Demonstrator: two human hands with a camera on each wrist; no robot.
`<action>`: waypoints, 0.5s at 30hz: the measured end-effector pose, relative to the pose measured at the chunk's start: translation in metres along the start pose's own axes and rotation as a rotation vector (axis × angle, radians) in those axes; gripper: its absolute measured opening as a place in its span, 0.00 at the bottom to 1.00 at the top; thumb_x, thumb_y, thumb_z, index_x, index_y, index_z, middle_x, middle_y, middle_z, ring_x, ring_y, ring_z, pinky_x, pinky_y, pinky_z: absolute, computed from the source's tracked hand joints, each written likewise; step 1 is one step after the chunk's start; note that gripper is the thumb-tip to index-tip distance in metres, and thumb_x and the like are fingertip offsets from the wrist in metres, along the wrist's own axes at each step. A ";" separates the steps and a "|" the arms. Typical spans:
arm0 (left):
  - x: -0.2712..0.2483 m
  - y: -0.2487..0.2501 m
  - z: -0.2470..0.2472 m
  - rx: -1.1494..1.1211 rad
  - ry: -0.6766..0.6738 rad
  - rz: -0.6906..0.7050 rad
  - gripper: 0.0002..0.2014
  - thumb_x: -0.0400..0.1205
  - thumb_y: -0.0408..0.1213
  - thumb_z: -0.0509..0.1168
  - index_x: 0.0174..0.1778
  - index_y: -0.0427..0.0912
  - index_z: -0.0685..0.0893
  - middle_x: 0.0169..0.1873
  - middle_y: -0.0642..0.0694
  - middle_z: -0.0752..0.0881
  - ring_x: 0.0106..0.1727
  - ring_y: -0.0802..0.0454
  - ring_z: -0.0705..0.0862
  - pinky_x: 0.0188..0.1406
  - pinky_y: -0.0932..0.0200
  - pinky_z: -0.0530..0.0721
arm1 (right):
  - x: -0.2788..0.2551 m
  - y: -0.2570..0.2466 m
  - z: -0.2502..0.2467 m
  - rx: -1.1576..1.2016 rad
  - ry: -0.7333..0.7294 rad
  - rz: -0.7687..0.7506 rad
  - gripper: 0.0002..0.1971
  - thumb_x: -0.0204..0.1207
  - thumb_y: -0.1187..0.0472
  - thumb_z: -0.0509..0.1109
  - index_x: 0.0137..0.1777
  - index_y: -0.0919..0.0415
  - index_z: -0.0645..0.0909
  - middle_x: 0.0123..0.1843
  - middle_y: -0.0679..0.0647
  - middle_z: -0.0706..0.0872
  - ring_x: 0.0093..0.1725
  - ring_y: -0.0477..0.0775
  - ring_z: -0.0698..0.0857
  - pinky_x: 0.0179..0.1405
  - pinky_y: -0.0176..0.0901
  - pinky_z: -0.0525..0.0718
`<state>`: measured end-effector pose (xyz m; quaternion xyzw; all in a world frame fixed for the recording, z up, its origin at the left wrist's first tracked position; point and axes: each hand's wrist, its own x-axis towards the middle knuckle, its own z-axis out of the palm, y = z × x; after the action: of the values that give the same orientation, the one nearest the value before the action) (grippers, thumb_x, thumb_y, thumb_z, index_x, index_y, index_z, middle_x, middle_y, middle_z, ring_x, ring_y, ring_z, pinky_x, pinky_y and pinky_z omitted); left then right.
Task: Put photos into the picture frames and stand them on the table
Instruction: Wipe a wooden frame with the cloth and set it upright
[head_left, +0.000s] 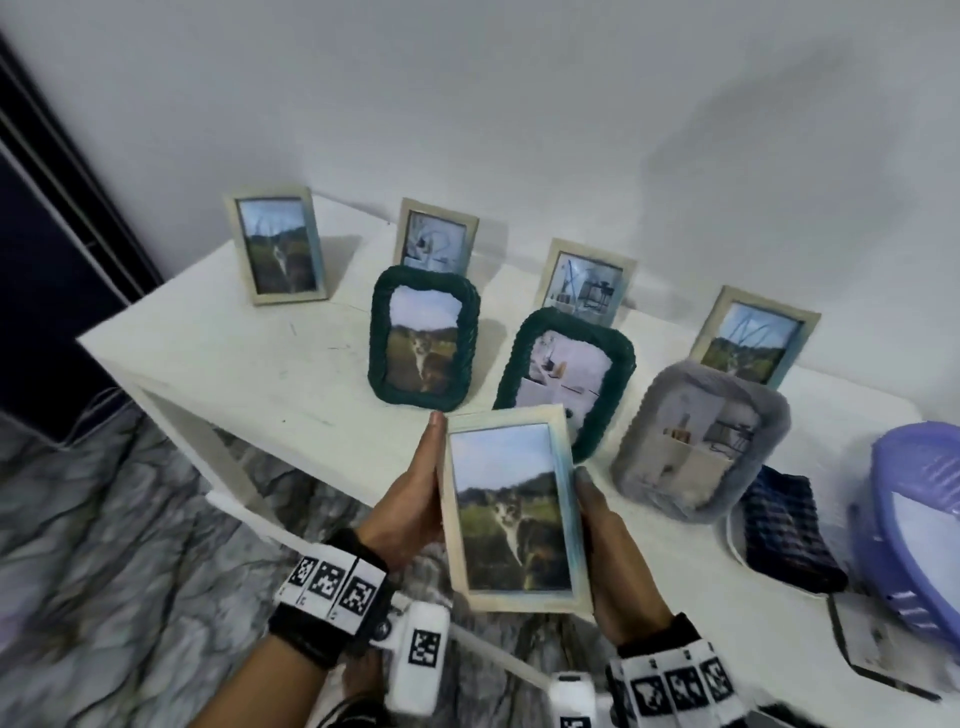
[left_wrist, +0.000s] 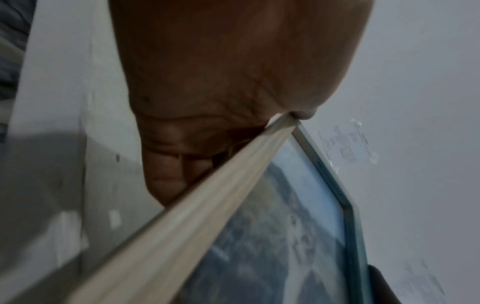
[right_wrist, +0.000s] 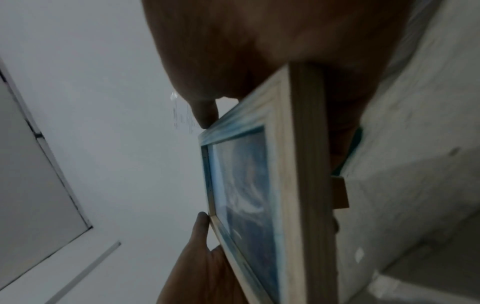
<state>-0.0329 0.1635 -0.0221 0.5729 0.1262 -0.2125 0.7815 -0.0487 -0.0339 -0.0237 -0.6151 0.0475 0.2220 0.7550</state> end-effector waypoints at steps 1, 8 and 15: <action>0.000 0.008 -0.020 0.001 0.020 0.011 0.36 0.79 0.72 0.44 0.73 0.56 0.79 0.67 0.48 0.85 0.68 0.48 0.83 0.74 0.42 0.74 | 0.012 0.000 0.019 -0.005 -0.009 0.011 0.36 0.67 0.27 0.66 0.58 0.58 0.88 0.54 0.64 0.90 0.51 0.64 0.89 0.55 0.58 0.84; -0.007 0.075 -0.157 0.089 0.308 0.045 0.38 0.71 0.78 0.45 0.64 0.62 0.83 0.57 0.54 0.90 0.58 0.54 0.88 0.58 0.50 0.83 | 0.098 -0.009 0.145 -0.051 -0.003 0.018 0.22 0.77 0.42 0.61 0.57 0.55 0.88 0.57 0.62 0.90 0.58 0.64 0.88 0.65 0.69 0.80; 0.017 0.142 -0.240 0.156 0.442 0.155 0.36 0.74 0.76 0.45 0.57 0.56 0.87 0.49 0.52 0.92 0.50 0.56 0.90 0.46 0.58 0.85 | 0.195 -0.025 0.245 -0.222 0.071 -0.168 0.21 0.86 0.48 0.55 0.53 0.63 0.83 0.53 0.68 0.87 0.56 0.65 0.86 0.62 0.68 0.82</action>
<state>0.0610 0.4237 0.0147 0.6721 0.2330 -0.0303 0.7022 0.0868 0.2490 -0.0094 -0.7040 -0.0023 0.1402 0.6962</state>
